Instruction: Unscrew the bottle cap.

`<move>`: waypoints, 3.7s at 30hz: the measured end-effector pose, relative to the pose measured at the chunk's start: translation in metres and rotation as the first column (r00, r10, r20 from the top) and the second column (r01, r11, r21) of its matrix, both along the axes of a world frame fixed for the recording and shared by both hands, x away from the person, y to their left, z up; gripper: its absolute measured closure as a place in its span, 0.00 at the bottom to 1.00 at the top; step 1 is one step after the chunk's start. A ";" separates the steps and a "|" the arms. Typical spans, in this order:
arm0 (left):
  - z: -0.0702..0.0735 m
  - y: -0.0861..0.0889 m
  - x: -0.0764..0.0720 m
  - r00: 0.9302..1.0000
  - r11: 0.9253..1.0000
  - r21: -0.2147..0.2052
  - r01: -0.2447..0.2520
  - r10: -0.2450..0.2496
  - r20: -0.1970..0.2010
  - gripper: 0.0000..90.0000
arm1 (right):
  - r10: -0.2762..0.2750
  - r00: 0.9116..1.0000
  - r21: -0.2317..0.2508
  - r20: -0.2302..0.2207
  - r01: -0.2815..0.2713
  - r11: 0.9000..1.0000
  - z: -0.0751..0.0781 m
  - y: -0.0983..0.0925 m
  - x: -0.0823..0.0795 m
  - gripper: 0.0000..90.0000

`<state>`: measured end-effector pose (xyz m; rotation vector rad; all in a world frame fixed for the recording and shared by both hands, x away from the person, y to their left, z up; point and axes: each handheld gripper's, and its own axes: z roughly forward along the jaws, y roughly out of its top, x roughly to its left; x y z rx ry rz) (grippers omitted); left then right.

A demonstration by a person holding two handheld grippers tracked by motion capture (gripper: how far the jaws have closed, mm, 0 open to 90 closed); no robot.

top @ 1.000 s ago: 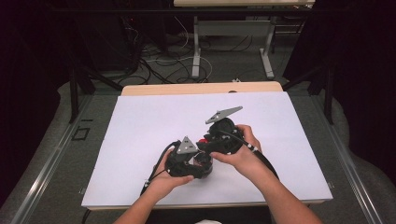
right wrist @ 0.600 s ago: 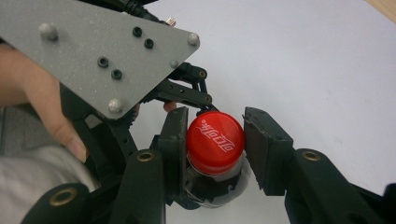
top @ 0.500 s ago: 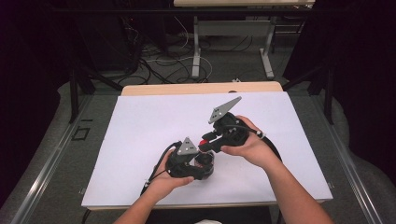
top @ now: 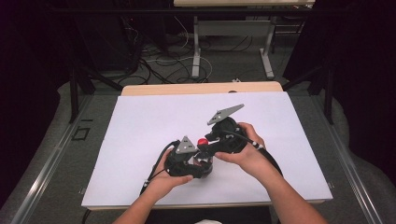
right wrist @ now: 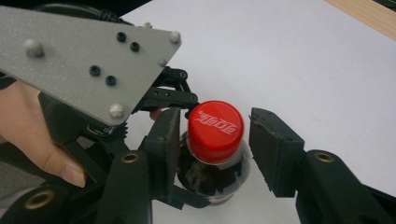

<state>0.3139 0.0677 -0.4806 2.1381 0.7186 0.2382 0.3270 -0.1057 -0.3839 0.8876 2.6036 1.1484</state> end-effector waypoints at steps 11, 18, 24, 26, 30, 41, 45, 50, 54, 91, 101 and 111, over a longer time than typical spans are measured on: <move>0.001 0.001 0.001 1.000 1.000 0.019 0.018 -0.018 0.006 0.33 | 0.005 1.000 -0.026 0.028 -0.004 1.000 -0.006 0.013 0.001 0.65; 0.001 0.001 0.000 1.000 1.000 0.001 0.012 -0.012 0.012 0.33 | 0.124 0.992 -0.007 -0.007 -0.124 0.992 -0.005 0.006 0.016 0.68; 0.001 0.000 -0.001 1.000 1.000 0.006 0.026 -0.026 0.010 0.33 | 0.321 0.947 -0.002 0.013 -0.321 0.947 -0.005 -0.005 0.030 0.68; 0.001 0.000 0.000 1.000 1.000 0.004 0.021 -0.022 0.017 0.33 | 0.296 0.955 -0.010 0.020 -0.296 0.955 -0.005 -0.004 0.026 0.62; 0.002 0.002 0.000 1.000 1.000 0.001 0.008 -0.008 0.002 0.33 | 0.164 0.986 0.035 0.015 -0.165 0.986 -0.006 -0.003 0.016 0.53; 0.001 0.000 0.000 1.000 1.000 -0.005 0.003 -0.003 0.014 0.33 | 0.057 0.993 0.029 0.100 -0.060 0.998 -0.013 0.009 -0.001 0.54; 0.001 0.001 0.000 1.000 1.000 -0.002 0.004 -0.004 0.014 0.33 | 0.060 0.992 0.021 0.111 -0.062 0.998 -0.014 0.010 -0.001 0.56; 0.002 0.000 -0.002 1.000 1.000 -0.002 0.005 -0.005 0.004 0.33 | 0.103 0.989 0.035 0.101 -0.107 0.994 -0.014 0.010 0.006 0.63; 0.002 0.000 -0.001 1.000 1.000 0.002 0.015 -0.015 0.004 0.33 | 0.140 0.989 0.044 0.052 -0.142 0.989 -0.013 0.006 0.015 0.68; 0.003 0.001 -0.001 1.000 1.000 -0.005 0.009 -0.009 0.008 0.33 | 0.123 0.987 0.061 0.103 -0.129 0.990 -0.016 0.006 0.012 0.67; 0.004 0.002 -0.001 1.000 1.000 -0.004 0.012 -0.012 0.012 0.33 | 0.273 0.961 0.044 0.047 -0.275 0.960 -0.011 0.002 0.026 0.65; 0.004 0.004 0.001 1.000 1.000 -0.002 -0.016 0.016 0.000 0.33 | 0.039 0.995 0.053 0.095 -0.044 0.998 -0.006 0.004 0.005 0.49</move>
